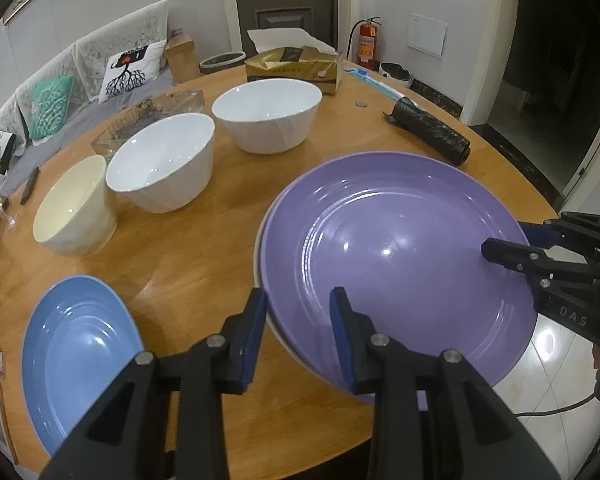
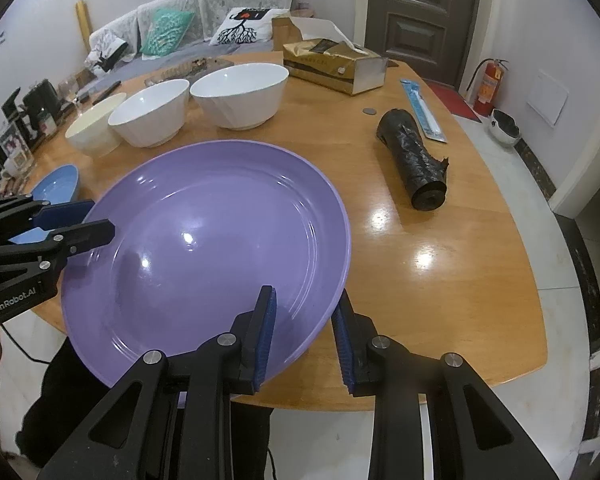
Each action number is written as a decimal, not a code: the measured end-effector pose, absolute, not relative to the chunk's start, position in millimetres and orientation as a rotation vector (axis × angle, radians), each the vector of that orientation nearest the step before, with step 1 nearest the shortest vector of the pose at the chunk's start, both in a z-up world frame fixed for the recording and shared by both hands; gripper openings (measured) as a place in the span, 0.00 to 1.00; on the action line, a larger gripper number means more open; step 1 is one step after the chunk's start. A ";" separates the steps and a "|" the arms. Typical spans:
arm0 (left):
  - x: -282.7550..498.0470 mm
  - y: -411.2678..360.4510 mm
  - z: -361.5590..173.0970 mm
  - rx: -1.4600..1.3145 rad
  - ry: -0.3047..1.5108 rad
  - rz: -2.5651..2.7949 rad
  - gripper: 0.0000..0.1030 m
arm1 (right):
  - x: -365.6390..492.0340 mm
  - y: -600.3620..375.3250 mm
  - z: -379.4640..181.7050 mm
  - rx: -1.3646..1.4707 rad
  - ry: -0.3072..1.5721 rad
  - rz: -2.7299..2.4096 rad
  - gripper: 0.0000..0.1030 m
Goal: Organize plates and bowls
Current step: 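Lift the purple plate with both tools and lower it onto the grey plate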
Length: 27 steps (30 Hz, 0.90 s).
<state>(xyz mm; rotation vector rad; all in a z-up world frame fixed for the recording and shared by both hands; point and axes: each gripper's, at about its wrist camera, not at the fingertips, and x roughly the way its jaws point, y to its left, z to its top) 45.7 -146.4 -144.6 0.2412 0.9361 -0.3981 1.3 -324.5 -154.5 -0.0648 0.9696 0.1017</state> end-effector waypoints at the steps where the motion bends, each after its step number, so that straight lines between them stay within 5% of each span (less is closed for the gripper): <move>1: 45.9 -145.5 -145.5 0.241 0.940 -0.396 0.28 | 1.6 -323.2 -155.4 -0.070 0.975 0.103 0.23; 27: 46.3 -118.9 -134.0 0.181 0.913 -0.387 0.29 | 7.8 -311.5 -156.6 -0.121 0.955 0.073 0.34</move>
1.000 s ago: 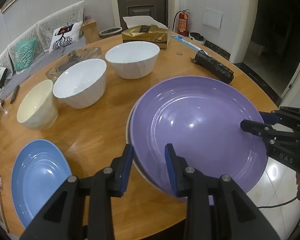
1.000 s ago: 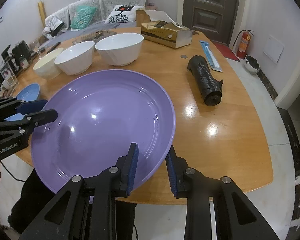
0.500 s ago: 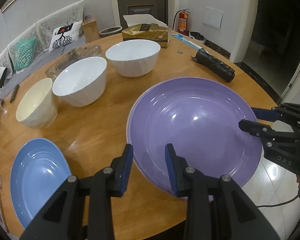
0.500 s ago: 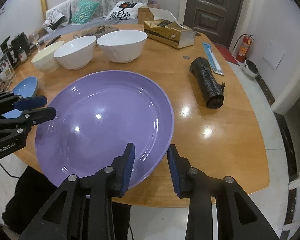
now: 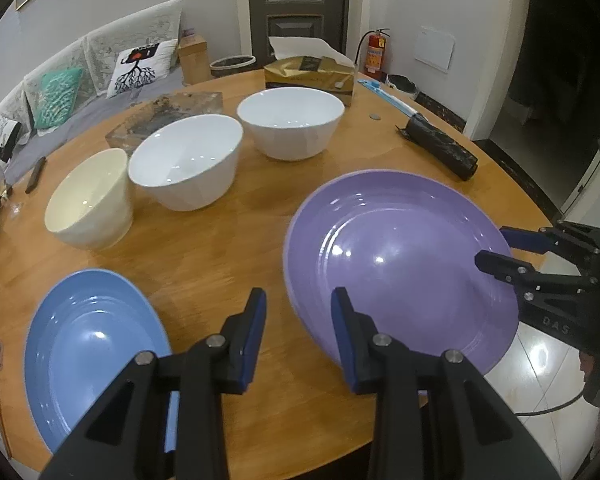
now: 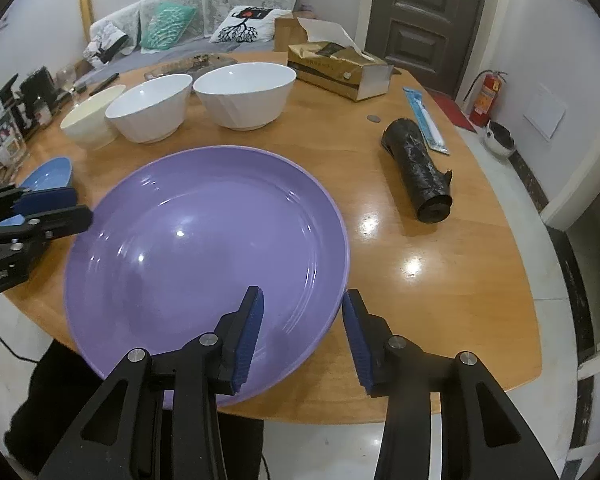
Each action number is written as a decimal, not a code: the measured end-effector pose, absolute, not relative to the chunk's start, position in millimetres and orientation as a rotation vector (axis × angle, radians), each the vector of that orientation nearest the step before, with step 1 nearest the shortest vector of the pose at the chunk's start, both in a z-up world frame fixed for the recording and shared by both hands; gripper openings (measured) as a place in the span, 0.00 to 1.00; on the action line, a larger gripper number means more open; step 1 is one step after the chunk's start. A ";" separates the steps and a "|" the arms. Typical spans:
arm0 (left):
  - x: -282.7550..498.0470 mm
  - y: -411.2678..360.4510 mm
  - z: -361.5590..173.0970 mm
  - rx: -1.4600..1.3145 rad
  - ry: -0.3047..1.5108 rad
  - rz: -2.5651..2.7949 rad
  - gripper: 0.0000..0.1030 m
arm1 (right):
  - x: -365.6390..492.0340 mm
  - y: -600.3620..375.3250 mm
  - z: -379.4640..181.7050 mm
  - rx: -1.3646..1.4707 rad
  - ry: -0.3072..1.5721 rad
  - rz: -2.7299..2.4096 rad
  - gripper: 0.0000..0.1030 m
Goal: Organize plates and bowls
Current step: 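Lift the purple plate with both tools and lower it onto the grey plate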
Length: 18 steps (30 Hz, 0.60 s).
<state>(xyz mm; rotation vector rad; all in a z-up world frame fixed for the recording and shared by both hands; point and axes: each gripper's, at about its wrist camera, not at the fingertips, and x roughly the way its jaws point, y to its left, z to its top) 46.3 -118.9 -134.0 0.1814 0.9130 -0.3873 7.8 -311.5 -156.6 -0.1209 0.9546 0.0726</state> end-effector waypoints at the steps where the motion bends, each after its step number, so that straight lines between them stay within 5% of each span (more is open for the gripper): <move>1: 46.7 -114.3 -131.2 0.174 0.908 -0.383 0.29 | 8.7 -311.1 -156.1 -0.129 0.956 0.064 0.34; 6: 45.5 -78.3 -114.6 0.142 0.865 -0.340 0.31 | 4.8 -309.2 -134.5 -0.141 0.912 0.036 0.35; 9: 44.2 -47.2 -104.5 0.114 0.851 -0.309 0.36 | 2.4 -296.0 -118.9 -0.091 0.892 0.124 0.44; 18: 33.5 75.5 -102.8 -0.012 0.828 -0.112 0.38 | 19.5 -183.6 -101.5 -0.010 0.879 0.454 0.44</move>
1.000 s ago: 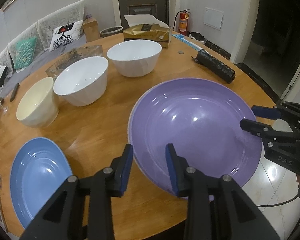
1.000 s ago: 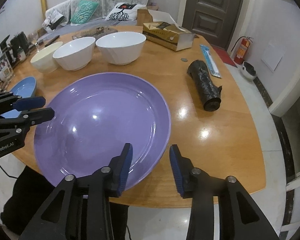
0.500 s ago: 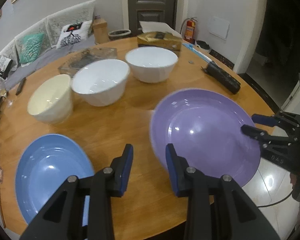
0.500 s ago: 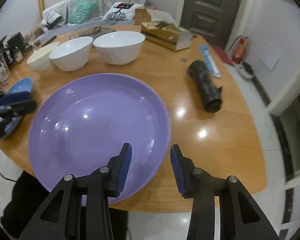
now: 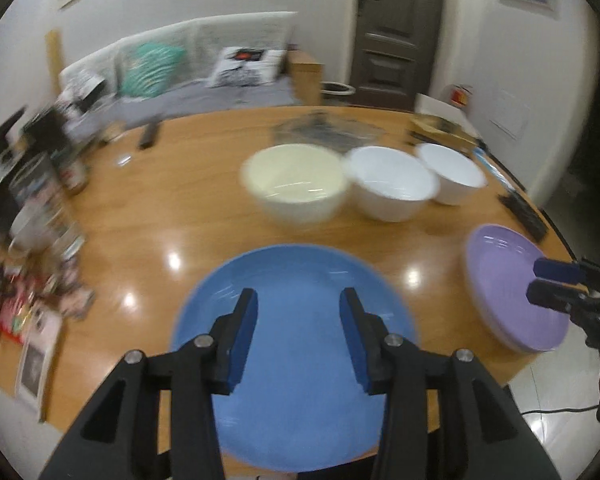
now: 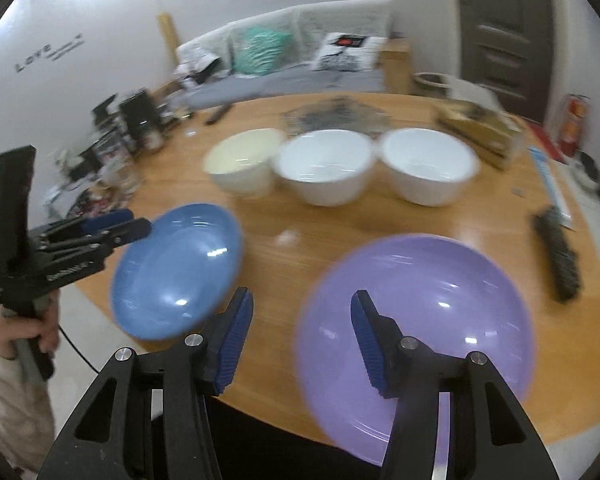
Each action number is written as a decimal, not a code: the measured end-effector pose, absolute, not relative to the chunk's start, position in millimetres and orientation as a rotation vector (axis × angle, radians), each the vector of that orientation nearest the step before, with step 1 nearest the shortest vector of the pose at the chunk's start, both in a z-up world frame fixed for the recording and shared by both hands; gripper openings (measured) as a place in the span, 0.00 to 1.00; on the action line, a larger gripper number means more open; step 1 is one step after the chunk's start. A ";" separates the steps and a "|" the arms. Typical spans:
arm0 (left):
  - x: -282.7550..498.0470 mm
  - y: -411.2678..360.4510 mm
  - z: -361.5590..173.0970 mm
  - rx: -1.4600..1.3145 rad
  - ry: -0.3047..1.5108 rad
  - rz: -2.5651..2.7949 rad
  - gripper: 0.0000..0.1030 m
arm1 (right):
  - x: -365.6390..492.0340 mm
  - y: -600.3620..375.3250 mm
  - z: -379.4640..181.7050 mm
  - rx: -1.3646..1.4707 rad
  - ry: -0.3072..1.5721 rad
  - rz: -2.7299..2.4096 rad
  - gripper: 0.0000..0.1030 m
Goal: Organize plates and bowls
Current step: 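Lift the purple plate with both tools and lower it onto the grey plate, then grasp the blue plate rim with both tools and lift it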
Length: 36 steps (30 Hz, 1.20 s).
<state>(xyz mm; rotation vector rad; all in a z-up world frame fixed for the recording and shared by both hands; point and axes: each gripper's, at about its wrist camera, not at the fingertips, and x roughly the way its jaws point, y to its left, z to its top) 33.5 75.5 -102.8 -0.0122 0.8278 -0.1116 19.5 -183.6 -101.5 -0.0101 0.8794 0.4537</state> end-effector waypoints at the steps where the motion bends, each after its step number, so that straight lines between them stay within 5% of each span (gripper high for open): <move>1: 33.0 87.4 -106.2 -0.033 0.831 -0.096 0.38 | 23.2 -169.4 -103.3 -0.010 0.890 0.475 0.44; 13: 31.3 168.7 -168.2 -0.214 0.908 -0.023 0.37 | 51.3 -93.6 -168.4 -0.016 1.070 0.483 0.44; 20: 37.0 167.7 -188.2 -0.263 0.932 -0.070 0.10 | 52.9 -80.1 -187.5 -0.045 1.098 0.463 0.23; 22: 37.1 163.0 -187.3 -0.243 0.928 -0.068 0.10 | 52.5 -75.8 -186.5 -0.066 1.095 0.467 0.14; 36: 33.0 150.5 -175.1 -0.226 0.931 -0.065 0.10 | 46.2 -85.1 -178.7 -0.079 1.082 0.472 0.14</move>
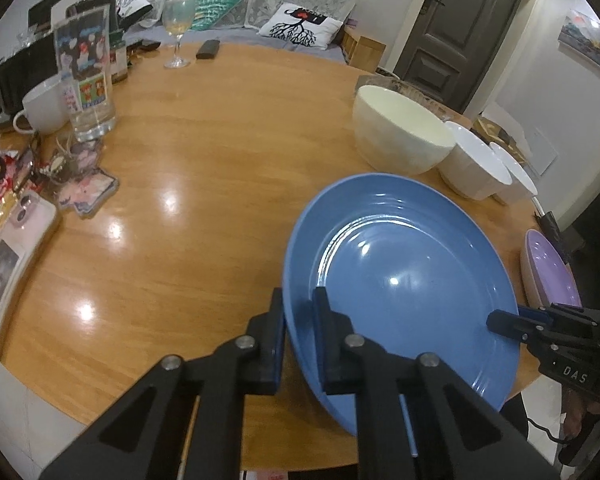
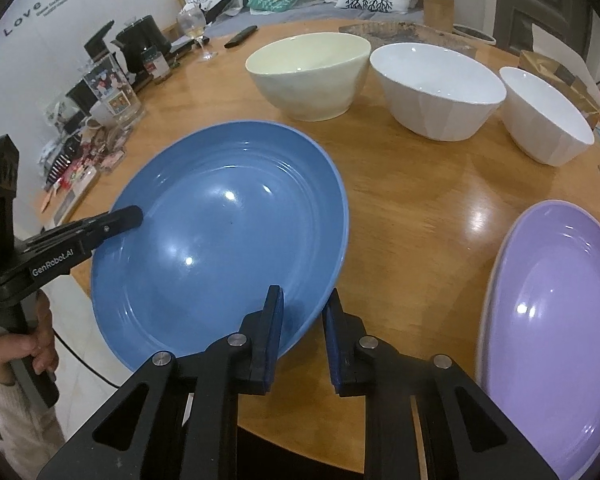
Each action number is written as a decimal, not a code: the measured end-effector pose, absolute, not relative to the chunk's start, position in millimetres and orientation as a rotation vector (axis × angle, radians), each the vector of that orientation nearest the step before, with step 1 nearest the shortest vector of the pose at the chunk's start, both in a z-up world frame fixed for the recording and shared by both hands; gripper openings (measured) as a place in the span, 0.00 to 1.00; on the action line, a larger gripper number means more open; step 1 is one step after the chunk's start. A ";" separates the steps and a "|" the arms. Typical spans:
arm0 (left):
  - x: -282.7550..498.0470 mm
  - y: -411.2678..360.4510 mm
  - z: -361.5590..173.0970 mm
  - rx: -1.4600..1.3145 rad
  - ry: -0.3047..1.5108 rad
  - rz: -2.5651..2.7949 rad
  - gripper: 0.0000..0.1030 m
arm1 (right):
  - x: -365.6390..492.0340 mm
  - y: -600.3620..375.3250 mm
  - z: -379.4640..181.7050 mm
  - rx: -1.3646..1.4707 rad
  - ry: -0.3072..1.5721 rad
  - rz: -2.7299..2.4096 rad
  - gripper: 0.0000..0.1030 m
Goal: Organize plates and bowls
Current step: 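Grasp the blue plate rim with both tools and lift it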
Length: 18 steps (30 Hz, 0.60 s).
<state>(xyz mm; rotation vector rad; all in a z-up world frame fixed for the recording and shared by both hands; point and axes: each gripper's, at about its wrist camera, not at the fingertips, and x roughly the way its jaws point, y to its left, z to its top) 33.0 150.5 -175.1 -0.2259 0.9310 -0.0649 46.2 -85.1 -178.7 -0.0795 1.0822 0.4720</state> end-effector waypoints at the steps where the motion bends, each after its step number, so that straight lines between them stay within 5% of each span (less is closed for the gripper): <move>1: 31.7 148.2 -171.6 -0.221 0.927 -0.066 0.10 | 44.3 -87.3 -176.8 -0.081 1.076 0.472 0.14; 18: 33.1 57.4 -106.5 -0.133 0.832 -0.192 0.10 | 11.6 -171.2 -124.8 -0.027 0.902 0.405 0.16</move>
